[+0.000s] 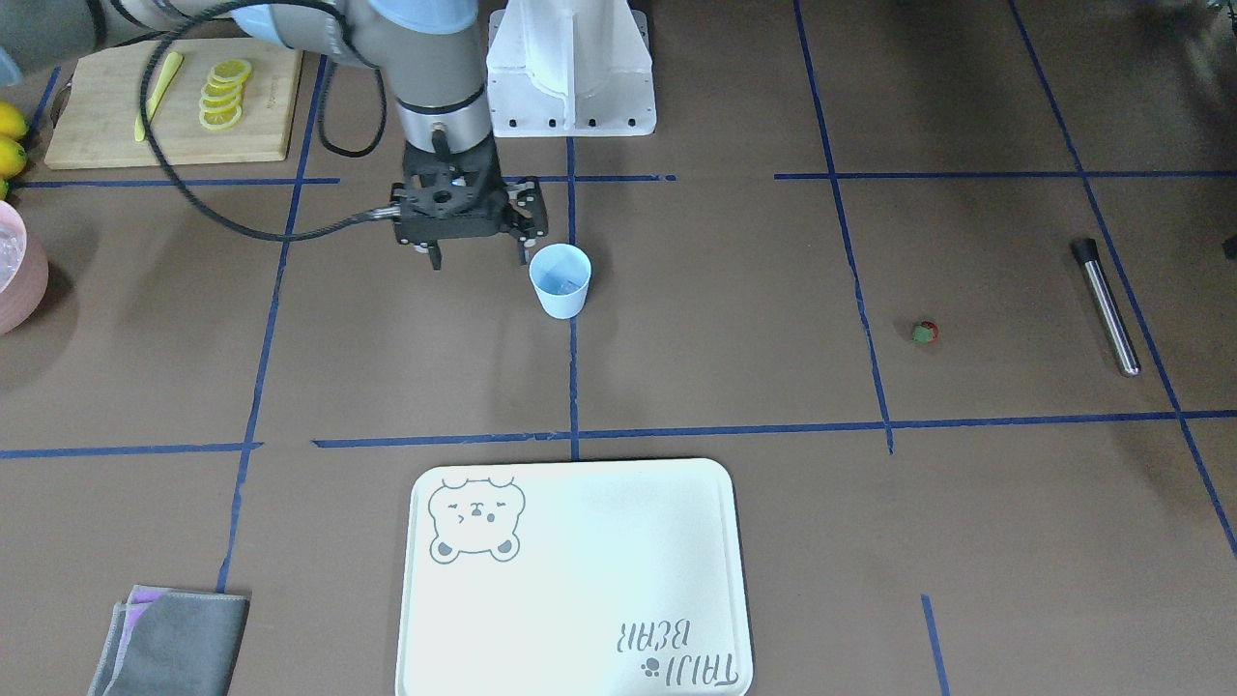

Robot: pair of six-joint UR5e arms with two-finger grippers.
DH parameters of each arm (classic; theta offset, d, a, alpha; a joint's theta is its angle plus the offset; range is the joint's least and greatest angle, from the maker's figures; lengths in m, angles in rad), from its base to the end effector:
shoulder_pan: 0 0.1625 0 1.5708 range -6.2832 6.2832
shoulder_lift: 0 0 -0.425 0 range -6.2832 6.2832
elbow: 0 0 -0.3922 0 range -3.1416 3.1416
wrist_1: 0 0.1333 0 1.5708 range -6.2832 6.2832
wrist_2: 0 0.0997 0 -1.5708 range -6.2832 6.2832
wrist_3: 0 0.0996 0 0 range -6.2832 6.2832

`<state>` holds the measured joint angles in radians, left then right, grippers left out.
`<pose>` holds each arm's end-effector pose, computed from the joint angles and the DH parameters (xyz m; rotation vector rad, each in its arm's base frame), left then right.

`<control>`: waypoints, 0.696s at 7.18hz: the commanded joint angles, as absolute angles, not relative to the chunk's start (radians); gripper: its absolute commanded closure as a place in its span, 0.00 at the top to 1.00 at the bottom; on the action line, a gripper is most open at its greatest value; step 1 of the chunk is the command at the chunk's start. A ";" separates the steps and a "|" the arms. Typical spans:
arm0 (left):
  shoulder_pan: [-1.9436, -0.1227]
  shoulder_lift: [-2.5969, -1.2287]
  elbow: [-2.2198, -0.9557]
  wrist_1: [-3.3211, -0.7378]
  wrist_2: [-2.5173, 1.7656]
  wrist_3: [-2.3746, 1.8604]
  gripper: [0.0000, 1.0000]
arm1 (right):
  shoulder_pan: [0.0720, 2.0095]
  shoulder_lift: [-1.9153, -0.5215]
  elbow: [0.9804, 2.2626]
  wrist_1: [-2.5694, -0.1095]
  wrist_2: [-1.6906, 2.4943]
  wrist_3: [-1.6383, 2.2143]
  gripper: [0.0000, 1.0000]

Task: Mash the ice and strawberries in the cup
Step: 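Move the empty right gripper back over the pink bowl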

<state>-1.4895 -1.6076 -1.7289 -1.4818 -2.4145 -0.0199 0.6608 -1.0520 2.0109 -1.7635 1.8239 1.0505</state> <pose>-0.0176 -0.5097 0.5665 0.0568 0.8472 0.1023 -0.3872 -0.4383 0.2109 0.2244 -0.7666 0.0360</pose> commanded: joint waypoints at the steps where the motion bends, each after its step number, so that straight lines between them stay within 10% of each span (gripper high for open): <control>1: -1.489 -1.608 -1.730 -1.482 -2.414 -0.020 1.00 | 0.809 -1.239 2.129 -1.759 1.900 0.869 0.99; 5: -1.489 -1.611 -1.732 -1.482 -2.414 -0.020 1.00 | 1.090 -1.709 2.102 -1.336 2.144 0.566 0.99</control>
<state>-1.4895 -1.6103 -1.7317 -1.4818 -2.4145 -0.0199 1.0314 -1.5579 2.1290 -1.5120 2.0882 0.6209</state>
